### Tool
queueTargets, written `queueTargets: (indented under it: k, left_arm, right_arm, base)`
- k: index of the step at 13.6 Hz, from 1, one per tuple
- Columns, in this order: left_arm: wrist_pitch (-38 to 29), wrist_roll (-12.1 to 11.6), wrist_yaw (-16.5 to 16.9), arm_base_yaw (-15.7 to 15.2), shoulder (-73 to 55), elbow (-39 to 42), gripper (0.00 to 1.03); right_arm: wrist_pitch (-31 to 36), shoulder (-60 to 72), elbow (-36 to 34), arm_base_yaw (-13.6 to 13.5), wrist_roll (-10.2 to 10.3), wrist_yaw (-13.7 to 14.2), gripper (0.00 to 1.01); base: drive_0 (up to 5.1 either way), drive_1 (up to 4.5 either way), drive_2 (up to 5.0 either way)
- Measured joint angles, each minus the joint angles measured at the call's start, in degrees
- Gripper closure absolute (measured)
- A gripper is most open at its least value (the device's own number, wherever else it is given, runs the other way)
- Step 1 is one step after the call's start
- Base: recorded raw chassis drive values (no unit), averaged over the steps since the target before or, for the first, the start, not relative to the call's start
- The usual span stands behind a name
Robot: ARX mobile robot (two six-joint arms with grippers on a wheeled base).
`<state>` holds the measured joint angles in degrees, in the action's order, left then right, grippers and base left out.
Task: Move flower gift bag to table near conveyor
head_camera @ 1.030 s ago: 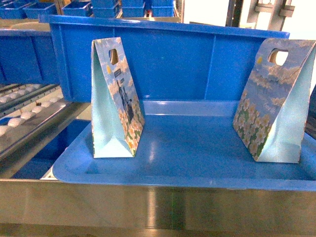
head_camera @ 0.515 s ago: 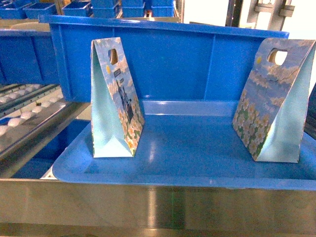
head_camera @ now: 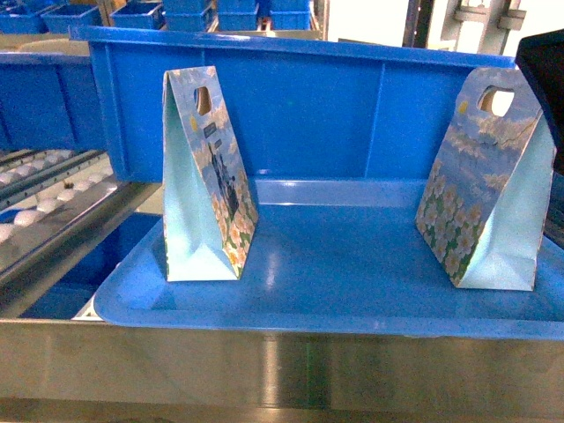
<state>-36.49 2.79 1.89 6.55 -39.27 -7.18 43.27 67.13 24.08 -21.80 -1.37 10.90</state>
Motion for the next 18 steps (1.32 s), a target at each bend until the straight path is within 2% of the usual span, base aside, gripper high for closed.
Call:
queueTargets:
  k: [2, 5, 8, 11, 13, 15, 18]
  left_arm:
    - [0.0, 0.0, 0.0, 0.0, 0.0, 0.0, 0.05]
    - [0.0, 0.0, 0.0, 0.0, 0.0, 0.0, 0.05]
    - [0.0, 0.0, 0.0, 0.0, 0.0, 0.0, 0.05]
    - [0.0, 0.0, 0.0, 0.0, 0.0, 0.0, 0.05]
    - [0.0, 0.0, 0.0, 0.0, 0.0, 0.0, 0.05]
    - [0.0, 0.0, 0.0, 0.0, 0.0, 0.0, 0.05]
    - [0.0, 0.0, 0.0, 0.0, 0.0, 0.0, 0.05]
  right_arm:
    - [-1.5, 4.7, 5.8, 2.1, 0.1, 0.0, 0.03]
    - [-4.8, 12.8, 16.1, 5.1, 0.0, -1.6, 0.03]
    - [-8.2, 17.7, 20.9, 6.9, 0.2, -1.5, 0.03]
    - [-16.5, 20.5, 22.2, 8.0, 3.5, -3.1, 0.03]
    - [-17.7, 22.3, 22.4, 8.0, 5.0, -3.8, 0.03]
    - [-17.9, 22.8, 22.4, 8.0, 5.5, -4.4, 0.03]
    - [-18.0, 22.8, 22.3, 8.3, 6.0, -5.2, 0.45]
  base:
    - [0.0, 0.00, 0.0]
    - [0.0, 0.00, 0.0]
    - [0.0, 0.00, 0.0]
    - [0.0, 0.00, 0.0]
    - [0.0, 0.00, 0.0]
    - [0.0, 0.00, 0.0]
    - [0.0, 0.00, 0.0]
